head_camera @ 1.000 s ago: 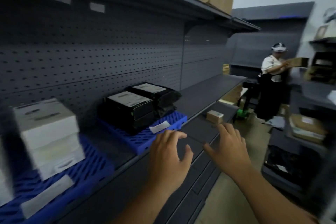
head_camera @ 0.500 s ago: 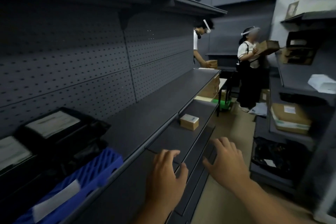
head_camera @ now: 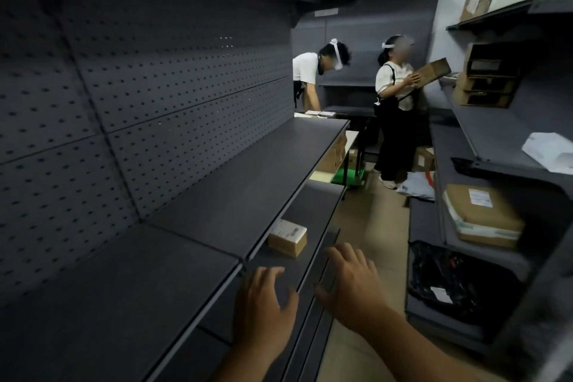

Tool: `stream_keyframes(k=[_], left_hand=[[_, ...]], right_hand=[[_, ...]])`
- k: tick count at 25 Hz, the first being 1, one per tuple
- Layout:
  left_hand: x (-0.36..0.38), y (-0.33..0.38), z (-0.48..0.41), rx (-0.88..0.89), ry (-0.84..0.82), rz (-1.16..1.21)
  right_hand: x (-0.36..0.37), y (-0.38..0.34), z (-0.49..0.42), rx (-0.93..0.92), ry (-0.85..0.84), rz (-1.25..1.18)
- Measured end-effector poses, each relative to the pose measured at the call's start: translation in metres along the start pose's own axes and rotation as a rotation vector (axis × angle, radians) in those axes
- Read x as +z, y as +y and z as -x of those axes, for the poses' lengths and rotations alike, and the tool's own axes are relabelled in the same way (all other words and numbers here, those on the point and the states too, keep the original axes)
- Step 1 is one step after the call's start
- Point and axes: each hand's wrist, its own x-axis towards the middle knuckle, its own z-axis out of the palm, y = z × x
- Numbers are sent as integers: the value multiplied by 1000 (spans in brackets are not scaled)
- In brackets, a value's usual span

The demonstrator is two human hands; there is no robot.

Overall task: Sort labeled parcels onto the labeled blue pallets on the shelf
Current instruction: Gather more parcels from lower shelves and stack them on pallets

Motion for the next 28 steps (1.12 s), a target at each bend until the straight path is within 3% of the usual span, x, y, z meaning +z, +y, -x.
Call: stream_keyframes(k=[5, 10, 14, 18, 21, 28], left_hand=[[69, -2, -103, -31, -2, -97], [164, -20, -201, -222, 91, -57], [206, -64, -257, -398, 207, -114], [216, -97, -276, -479, 190, -153], [218, -113, -268, -575, 140, -149], [197, -79, -236, -599, 74, -275]], right_hand=[[50, 67, -123, -78, -74, -65], [158, 132, -258, -240, -155, -84], [253, 136, -329, -317, -209, -74], [317, 126, -367, -285, -340, -61], [334, 125, -372, -240, -483, -138], [263, 122, -341, -304, -540, -175]])
